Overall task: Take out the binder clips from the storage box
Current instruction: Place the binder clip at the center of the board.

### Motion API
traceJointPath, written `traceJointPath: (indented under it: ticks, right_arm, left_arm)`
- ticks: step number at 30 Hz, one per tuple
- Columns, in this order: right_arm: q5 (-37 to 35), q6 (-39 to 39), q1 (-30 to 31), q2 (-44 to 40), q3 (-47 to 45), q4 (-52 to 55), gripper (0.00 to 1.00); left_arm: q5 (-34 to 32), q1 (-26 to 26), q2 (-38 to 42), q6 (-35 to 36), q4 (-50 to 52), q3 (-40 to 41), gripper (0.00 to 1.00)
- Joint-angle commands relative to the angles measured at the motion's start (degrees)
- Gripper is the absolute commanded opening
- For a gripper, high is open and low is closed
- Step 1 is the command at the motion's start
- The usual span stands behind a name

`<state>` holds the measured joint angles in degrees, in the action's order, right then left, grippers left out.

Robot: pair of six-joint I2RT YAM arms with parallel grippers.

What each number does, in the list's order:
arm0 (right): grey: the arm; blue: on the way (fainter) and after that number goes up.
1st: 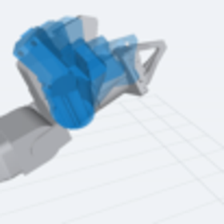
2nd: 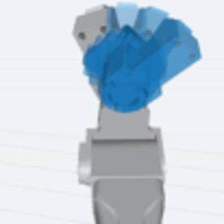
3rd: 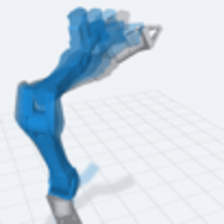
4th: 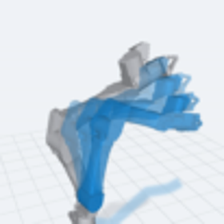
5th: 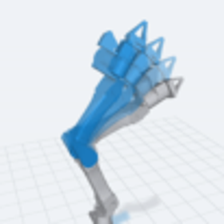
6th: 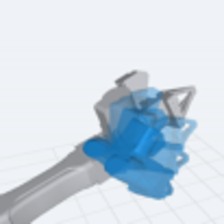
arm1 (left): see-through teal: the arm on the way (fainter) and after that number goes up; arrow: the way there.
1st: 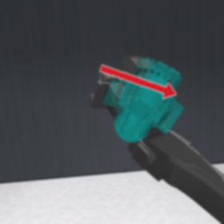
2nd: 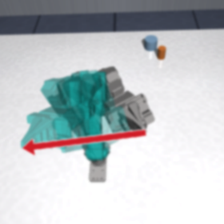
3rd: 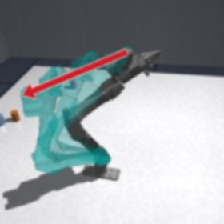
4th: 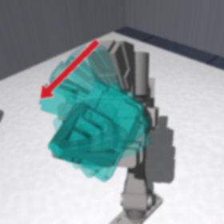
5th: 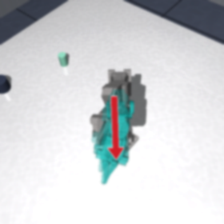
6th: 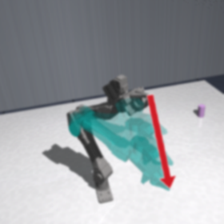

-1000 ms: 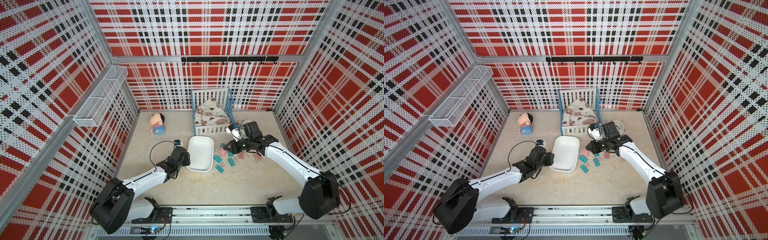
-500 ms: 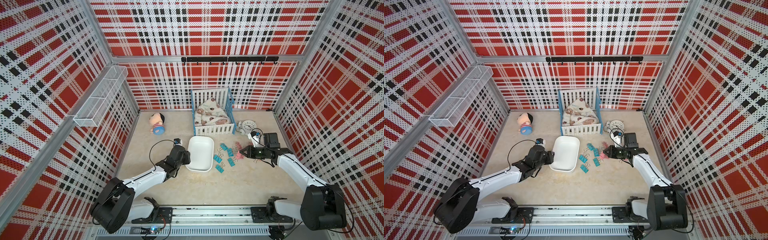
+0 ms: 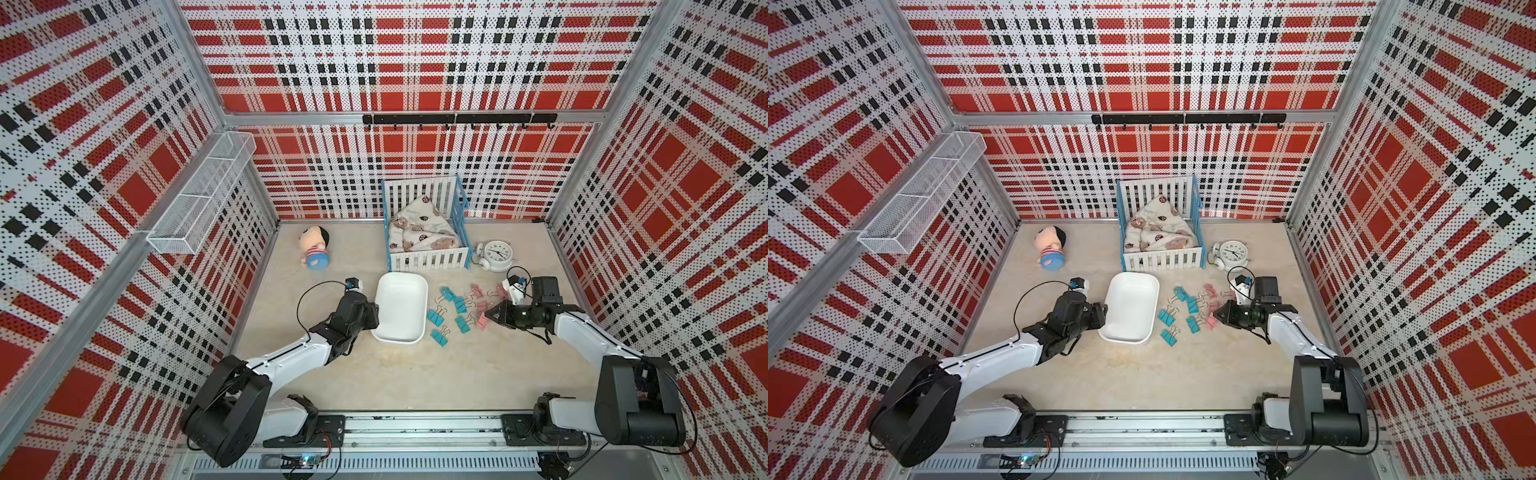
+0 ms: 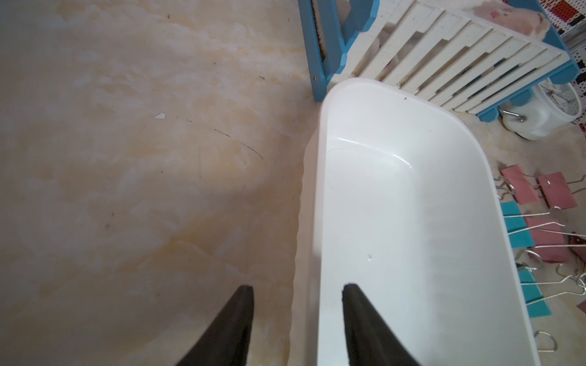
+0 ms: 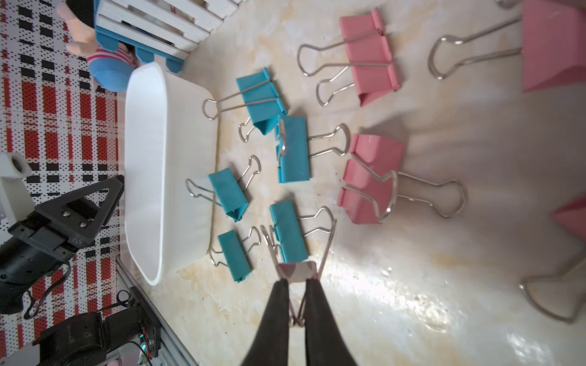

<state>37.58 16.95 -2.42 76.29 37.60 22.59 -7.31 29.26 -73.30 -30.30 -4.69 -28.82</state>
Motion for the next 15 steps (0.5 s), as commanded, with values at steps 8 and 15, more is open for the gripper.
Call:
traceJointPath:
  ticks: [8,15]
  right_arm:
    - [-0.25,-0.25,-2.46,3.51,-2.54,-2.73,0.08]
    - [1.48,0.16,-3.19,2.01,-2.62,-2.48,0.08]
  left_arm:
    - [1.37,-0.52,-1.15,1.29,-2.43,0.63,0.52]
    - [1.51,-0.86,-1.38,1.34,-2.52,0.65,0.52]
